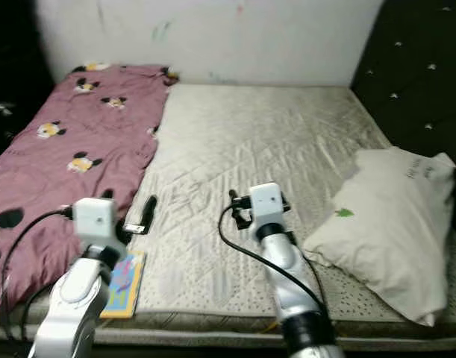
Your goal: Clean up the room
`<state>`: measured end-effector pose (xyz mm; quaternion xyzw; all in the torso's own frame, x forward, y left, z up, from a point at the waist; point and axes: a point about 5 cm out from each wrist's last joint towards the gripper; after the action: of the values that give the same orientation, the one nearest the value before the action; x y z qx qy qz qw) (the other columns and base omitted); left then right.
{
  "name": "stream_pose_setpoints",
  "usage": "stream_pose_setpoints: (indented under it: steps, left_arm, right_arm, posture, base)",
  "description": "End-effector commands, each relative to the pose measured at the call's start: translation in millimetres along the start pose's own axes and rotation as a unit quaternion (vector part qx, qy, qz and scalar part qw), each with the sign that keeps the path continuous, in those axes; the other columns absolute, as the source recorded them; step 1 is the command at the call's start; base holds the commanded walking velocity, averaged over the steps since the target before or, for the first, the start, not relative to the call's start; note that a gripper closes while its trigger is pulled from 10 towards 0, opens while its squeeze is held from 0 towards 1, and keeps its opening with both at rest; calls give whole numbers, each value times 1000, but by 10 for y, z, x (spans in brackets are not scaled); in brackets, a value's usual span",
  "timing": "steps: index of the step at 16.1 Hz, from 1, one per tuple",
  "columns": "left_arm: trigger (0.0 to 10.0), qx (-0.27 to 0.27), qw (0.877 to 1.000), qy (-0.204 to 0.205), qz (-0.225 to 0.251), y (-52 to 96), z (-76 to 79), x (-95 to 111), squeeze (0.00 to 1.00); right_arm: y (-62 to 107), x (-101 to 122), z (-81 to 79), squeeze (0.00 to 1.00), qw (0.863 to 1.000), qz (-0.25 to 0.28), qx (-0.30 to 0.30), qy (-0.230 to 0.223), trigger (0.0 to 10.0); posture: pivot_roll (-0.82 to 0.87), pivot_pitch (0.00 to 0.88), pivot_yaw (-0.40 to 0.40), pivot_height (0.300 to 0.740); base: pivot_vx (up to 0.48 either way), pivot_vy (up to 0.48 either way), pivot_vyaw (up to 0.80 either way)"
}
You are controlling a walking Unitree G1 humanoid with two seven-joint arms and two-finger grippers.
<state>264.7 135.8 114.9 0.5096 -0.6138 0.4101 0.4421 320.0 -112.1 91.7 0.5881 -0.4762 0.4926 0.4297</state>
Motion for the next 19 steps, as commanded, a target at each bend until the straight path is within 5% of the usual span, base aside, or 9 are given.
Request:
stream_pose_setpoints:
  steps: [1, 4, 7, 12, 16, 19]
  left_arm:
    - [10000, -6, 1000, -8, 1, -47, 9, -11, 0]
    - [10000, -2, 999, -27, 29, -115, 13, 67, 0]
    - [10000, 22, 999, -26, 12, -5, -36, -26, 0]
    - [10000, 31, 998, -46, 7, 31, -103, -135, 0]
    - [10000, 62, 995, -77, 10, -92, -299, -160, 0]
    - [10000, 50, 996, -73, 4, -40, -239, -219, 0]
  right_arm:
    - [-61, 87, -17, 0, 1000, 20, -4, -4, 10000]
    - [-75, 207, 13, 0, 999, 43, -4, -4, 10000]
    - [-17, 241, 112, 0, 999, 53, 0, 4, 10000]
    - [102, 95, 151, 0, 999, 44, -7, 3, 10000]
    - [135, 22, 291, 0, 999, 32, -40, -1, 10000]
    - [195, 10, 287, 0, 999, 35, -31, 9, 10000]
  posture:
    - [-12, 0, 36, 740]
    - [-14, 0, -10, 740]
    - [-9, 0, -28, 740]
    - [11, 0, -16, 740]
    - [11, 0, -7, 740]
    - [-18, 0, 9, 740]
  base:
    - [0, 0, -800]
    - [0, 0, -800]
    - [0, 0, -144]
    - [0, 0, 0]
    - [0, 0, 0]
    - [0, 0, -800]
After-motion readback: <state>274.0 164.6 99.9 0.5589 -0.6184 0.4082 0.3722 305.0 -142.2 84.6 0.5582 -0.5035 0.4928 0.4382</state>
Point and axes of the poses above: a point about 5 cm out from each wrist's last joint towards the gripper, its own y axis pointing back from the gripper into the wrist, its own x axis along the axis of the wrist's last joint, z = x × y, and after that the axes turned 15 degrees about -y, right-handed
